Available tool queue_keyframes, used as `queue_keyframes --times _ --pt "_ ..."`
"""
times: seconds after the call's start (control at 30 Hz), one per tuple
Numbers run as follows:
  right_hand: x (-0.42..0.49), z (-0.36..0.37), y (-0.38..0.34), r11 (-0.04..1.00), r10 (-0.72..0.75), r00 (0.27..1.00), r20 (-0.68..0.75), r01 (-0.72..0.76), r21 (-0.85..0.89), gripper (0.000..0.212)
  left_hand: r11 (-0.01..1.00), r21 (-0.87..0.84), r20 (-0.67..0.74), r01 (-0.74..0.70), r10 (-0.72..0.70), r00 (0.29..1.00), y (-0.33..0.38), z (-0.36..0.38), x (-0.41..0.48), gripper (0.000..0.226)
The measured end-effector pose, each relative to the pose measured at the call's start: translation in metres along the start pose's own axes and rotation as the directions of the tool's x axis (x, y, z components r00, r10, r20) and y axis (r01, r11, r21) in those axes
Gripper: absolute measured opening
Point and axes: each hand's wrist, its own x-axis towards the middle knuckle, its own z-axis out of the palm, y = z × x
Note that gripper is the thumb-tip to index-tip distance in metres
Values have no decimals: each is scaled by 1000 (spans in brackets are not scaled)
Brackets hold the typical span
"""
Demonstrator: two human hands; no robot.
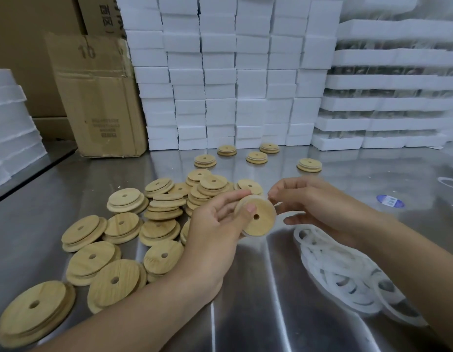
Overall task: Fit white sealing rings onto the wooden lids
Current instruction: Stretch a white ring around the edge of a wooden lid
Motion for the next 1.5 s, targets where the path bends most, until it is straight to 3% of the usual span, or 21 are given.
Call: queue_keyframes --times 0.1,0.2,0.27,0.37,0.53,0.7,0.87,0.93,1.0,1.07,1.17,1.33,1.43,1.5 --pt "-1 -2 -1 1000 -11 1000 -26 11 5 22 1000 -18 -13 -2 2 1000 0 0 0 22" --pt "-4 -2 -3 998 -37 994 99 43 -55 25 999 -27 -28 -19 18 999 0 0 0 18" --pt "-4 -3 -3 995 -45 993 109 55 -85 20 999 -22 -43 -27 26 999 -1 1 1 18" --pt "2 -17 2 994 -71 992 -100 62 -93 14 1000 -13 -60 -21 20 998 -2 2 1 24" --pt "14 -50 24 995 27 909 -416 -65 -79 15 999 23 -76 34 -32 997 -1 0 0 27" --pt "21 -55 47 838 -81 801 -594 -268 -475 19 997 63 -98 47 -40 994 1 1 0 27" --pt "22 -53 50 860 -21 837 -547 -264 -437 10 996 79 -114 51 -42 993 3 3 -2 29" --pt "19 -52 41 965 58 888 -456 -166 -202 29 995 85 -112 50 -40 993 4 3 -2 29" --pt "17 -52 34 995 55 940 -337 -78 -56 50 994 91 -112 52 -42 993 4 3 -3 29" --pt "17 -49 32 994 24 957 -289 -54 -96 50 994 99 -115 52 -40 993 5 3 -3 29" --pt "19 -46 33 987 43 944 -328 -90 -130 43 991 123 -122 57 -42 992 6 4 -3 29" --pt "21 -48 34 976 48 943 -328 -114 -185 21 981 183 -98 65 -48 994 4 3 -4 26" --pt "17 -57 30 949 66 974 -216 -128 -287 11 972 234 -48 30 -19 999 3 3 -4 28" --pt "10 -66 24 907 138 989 -54 -148 -395 9 960 278 -3 -38 40 999 3 4 -6 31"
